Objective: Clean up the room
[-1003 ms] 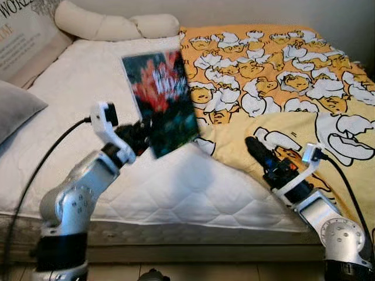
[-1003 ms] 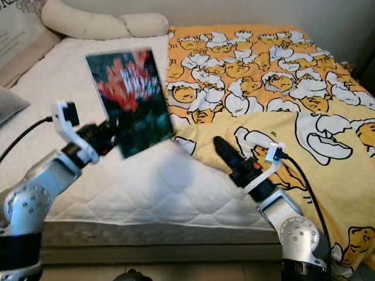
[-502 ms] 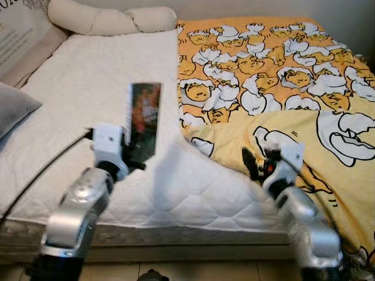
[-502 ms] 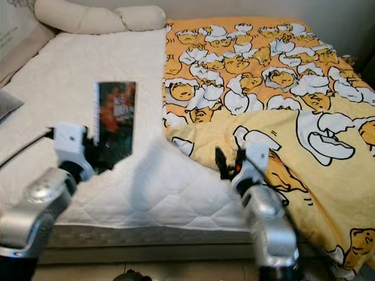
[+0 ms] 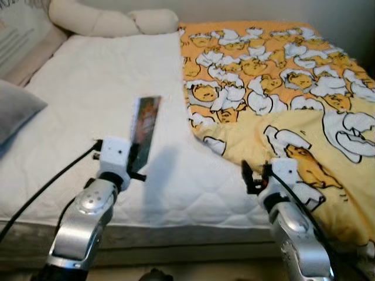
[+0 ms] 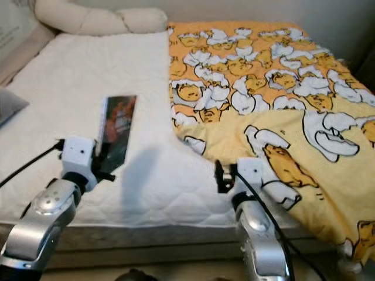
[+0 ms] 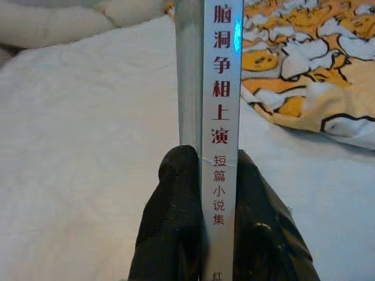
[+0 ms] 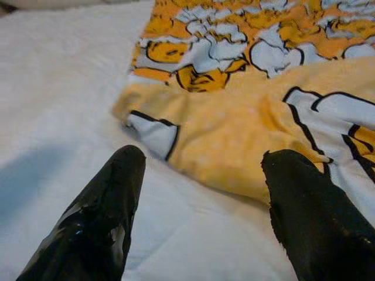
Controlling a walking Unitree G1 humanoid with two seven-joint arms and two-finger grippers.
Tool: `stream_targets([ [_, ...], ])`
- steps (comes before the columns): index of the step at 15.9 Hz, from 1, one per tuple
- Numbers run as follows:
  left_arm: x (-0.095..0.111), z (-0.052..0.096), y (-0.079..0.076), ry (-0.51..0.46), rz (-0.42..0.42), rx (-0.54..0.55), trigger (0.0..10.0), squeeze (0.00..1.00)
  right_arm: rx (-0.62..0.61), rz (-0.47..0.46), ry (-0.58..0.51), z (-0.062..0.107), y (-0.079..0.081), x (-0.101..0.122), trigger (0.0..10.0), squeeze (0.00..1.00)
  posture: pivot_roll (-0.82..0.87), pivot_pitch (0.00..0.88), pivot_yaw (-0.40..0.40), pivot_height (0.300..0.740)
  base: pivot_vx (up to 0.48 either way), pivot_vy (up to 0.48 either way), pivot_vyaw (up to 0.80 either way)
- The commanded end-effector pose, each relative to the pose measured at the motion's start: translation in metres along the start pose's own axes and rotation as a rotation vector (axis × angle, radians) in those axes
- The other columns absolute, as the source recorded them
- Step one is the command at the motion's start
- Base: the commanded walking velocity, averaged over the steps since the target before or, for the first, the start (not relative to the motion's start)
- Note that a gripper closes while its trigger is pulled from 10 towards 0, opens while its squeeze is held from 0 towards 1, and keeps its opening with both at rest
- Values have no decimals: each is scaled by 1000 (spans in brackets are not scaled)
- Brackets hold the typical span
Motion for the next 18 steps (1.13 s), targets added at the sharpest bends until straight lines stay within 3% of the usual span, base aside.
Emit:
stream_targets([
  [1,13,-1,0,-45,-3,10,10000,0,-24,14,-14,1,-7,4,10000,0,-56,0,22,740,0,480,0],
  [6,9,2,9,-31,-19,50,10000,0,21,15,-23,-1,5,6,10000,0,-42,0,18,740,0,480,0],
  [18,13,6,8,-30,8,63,10000,0,119,7,3,-3,16,7,10000,0,-23,0,12,740,0,479,0],
])
Point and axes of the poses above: a point about 5 cm out from each wrist's last joint towards the gripper, its own z axis pointing back from the gripper into the wrist, its own x axis along the axis of the wrist's last joint, y = z × x, the point moved 4 cm from there along -z, pointing out of the wrist towards the gripper, and after that the axes turned 10 degrees about -z, right-handed, at the moved point
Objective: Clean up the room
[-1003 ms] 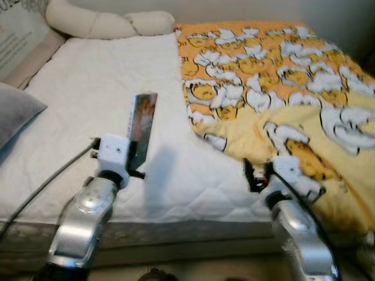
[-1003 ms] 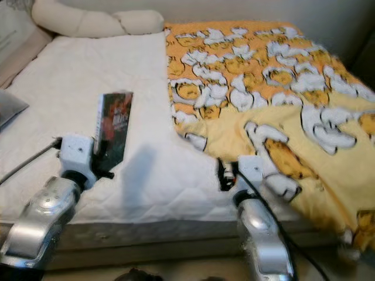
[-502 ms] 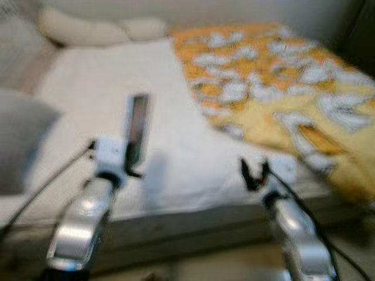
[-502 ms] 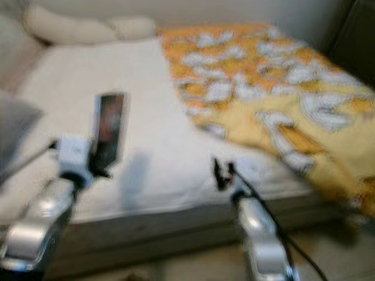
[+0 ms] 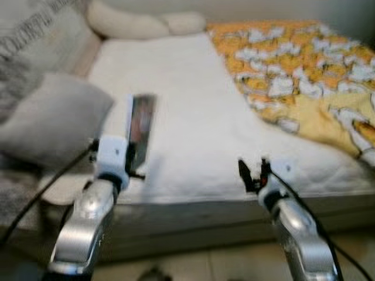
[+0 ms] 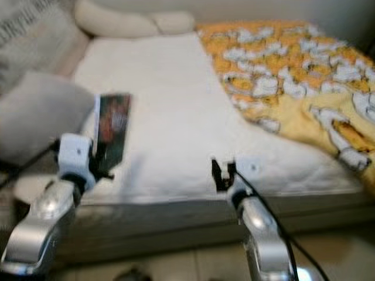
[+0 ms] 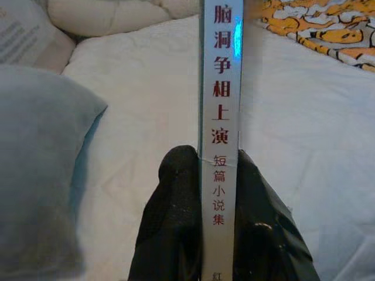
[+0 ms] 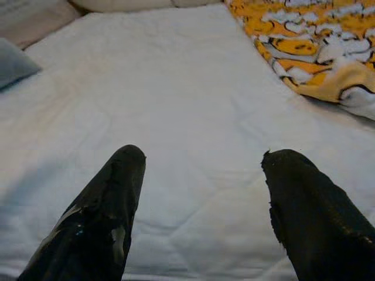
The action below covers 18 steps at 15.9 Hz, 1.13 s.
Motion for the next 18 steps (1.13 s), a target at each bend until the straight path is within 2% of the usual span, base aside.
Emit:
stream_targets([
  [1,14,2,10,-54,-14,33,10000,0,23,-10,-16,-3,7,6,10000,0,-24,0,13,740,0,315,0],
  [6,19,-1,12,-63,24,41,10000,0,35,-21,-13,-3,8,7,10000,0,-26,0,17,740,0,0,0],
  [18,23,-4,9,-71,40,14,10000,0,10,-29,-20,-4,4,10,10000,0,-32,0,20,740,293,0,0],
])
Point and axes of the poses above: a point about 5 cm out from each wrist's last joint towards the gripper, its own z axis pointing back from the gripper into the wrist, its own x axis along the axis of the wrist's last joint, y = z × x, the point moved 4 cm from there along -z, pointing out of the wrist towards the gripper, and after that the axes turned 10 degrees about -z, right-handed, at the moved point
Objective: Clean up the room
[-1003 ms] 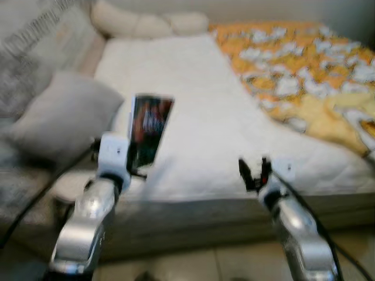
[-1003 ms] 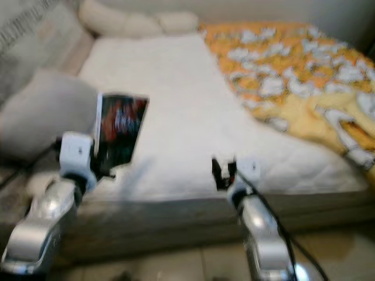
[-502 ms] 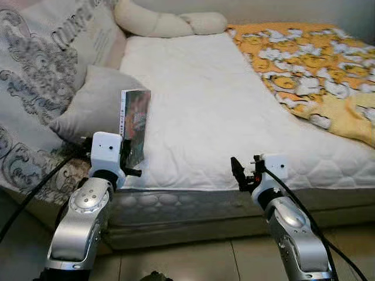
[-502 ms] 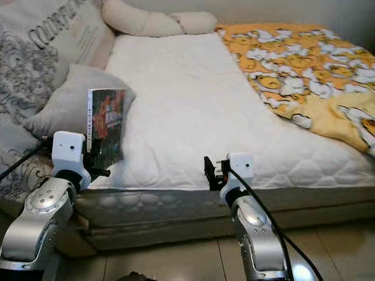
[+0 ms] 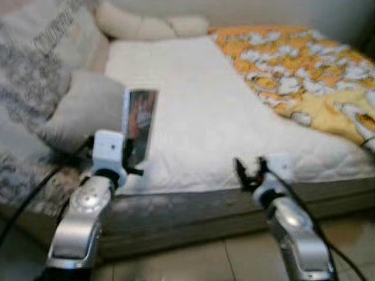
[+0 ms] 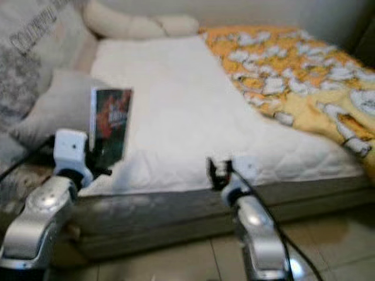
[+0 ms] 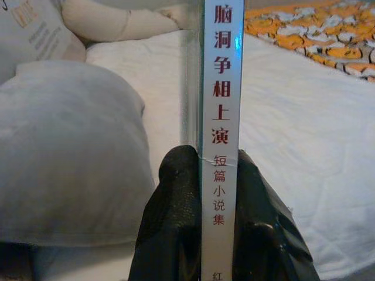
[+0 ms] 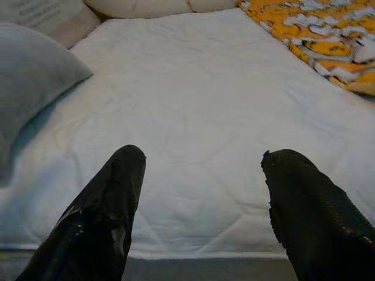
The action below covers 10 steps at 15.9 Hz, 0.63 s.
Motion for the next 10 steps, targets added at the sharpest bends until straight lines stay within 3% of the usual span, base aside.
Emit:
stream_targets([
  [1,14,-2,-2,-52,6,-4,10000,0,-11,20,-28,0,-4,10,10000,0,-34,0,22,740,368,0,0],
  [10,15,-3,-4,-56,5,-11,10000,0,-20,31,-34,-2,-8,12,10000,0,-33,0,19,740,367,0,0],
])
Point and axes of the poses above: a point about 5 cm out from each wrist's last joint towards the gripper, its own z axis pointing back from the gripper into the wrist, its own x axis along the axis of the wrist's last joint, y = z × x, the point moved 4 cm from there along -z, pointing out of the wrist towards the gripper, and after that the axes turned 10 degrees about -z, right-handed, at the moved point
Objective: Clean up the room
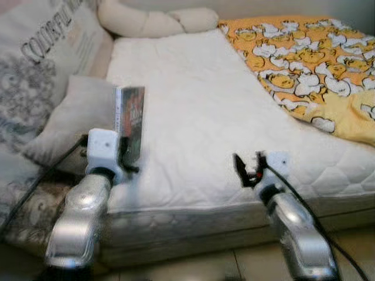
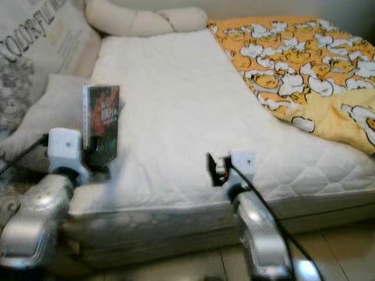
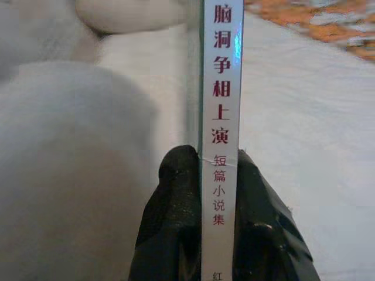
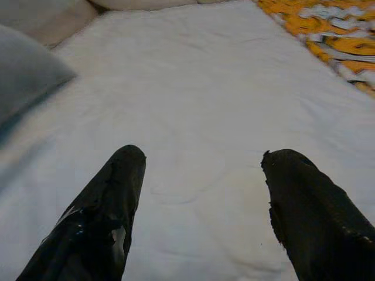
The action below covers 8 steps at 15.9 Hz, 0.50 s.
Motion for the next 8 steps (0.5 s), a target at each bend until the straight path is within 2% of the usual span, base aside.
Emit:
stream_targets([
  [1,14,0,8,-52,-22,20,10000,0,13,-7,-26,-1,5,6,10000,0,-35,0,20,740,360,0,0],
  [8,8,1,6,-35,-23,11,10000,0,1,-8,-21,1,1,3,10000,0,-38,0,28,740,355,0,0],
])
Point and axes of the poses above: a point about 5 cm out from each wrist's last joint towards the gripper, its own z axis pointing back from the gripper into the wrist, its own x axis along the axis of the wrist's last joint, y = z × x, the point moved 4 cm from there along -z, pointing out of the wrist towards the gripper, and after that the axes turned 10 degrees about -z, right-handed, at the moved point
